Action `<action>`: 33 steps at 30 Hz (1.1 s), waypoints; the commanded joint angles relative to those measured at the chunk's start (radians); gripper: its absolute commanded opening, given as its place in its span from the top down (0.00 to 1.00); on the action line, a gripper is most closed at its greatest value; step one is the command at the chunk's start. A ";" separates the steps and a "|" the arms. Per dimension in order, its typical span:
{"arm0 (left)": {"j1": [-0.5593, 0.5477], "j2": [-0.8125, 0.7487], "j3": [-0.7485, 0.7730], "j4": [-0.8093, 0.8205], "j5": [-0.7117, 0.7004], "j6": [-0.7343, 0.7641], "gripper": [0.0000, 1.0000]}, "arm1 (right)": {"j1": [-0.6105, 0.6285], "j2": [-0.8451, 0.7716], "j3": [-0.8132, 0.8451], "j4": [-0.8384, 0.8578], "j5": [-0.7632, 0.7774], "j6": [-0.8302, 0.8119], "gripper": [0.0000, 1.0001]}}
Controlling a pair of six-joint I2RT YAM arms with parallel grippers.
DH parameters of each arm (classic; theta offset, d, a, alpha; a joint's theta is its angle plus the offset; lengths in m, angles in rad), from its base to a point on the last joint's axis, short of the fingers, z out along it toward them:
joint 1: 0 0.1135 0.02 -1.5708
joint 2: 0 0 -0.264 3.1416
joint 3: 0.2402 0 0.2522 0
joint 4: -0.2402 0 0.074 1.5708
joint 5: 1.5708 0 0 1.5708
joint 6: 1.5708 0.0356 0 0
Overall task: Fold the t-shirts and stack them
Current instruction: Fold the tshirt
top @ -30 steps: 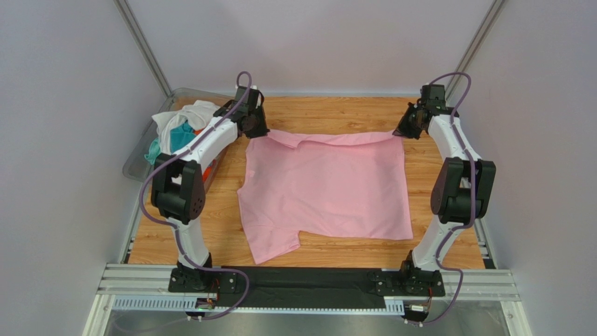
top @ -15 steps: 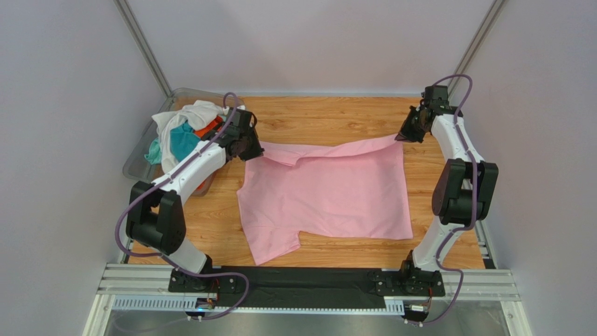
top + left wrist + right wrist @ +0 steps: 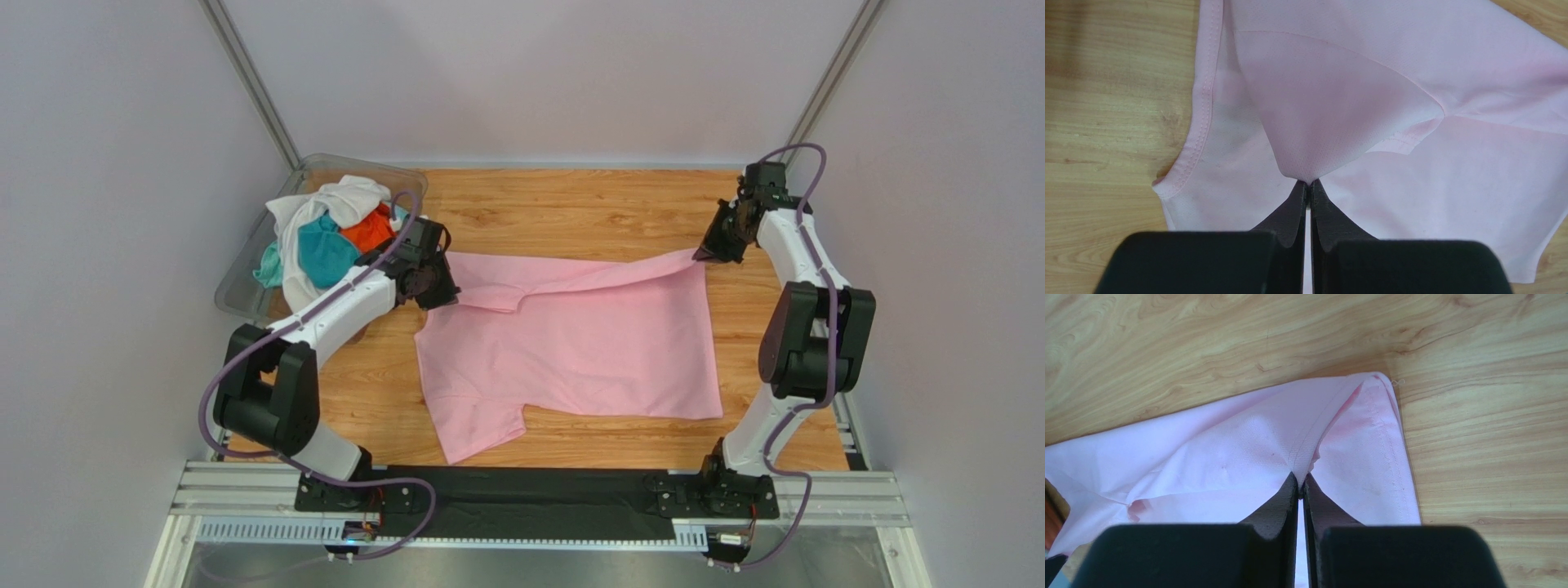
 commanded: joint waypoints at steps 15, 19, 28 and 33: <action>-0.009 -0.052 -0.131 -0.035 0.023 -0.021 0.71 | -0.004 -0.102 -0.181 -0.013 0.147 -0.034 0.46; -0.012 -0.116 -0.128 -0.077 0.025 -0.014 0.32 | 0.001 -0.169 -0.196 -0.019 0.135 -0.054 0.31; -0.019 -0.228 -0.071 -0.104 0.025 0.036 0.00 | 0.125 -0.338 -0.267 0.024 0.027 -0.084 0.00; -0.019 -0.151 -0.010 -0.072 0.075 0.055 0.00 | 0.319 -0.392 -0.368 0.125 -0.005 -0.009 0.00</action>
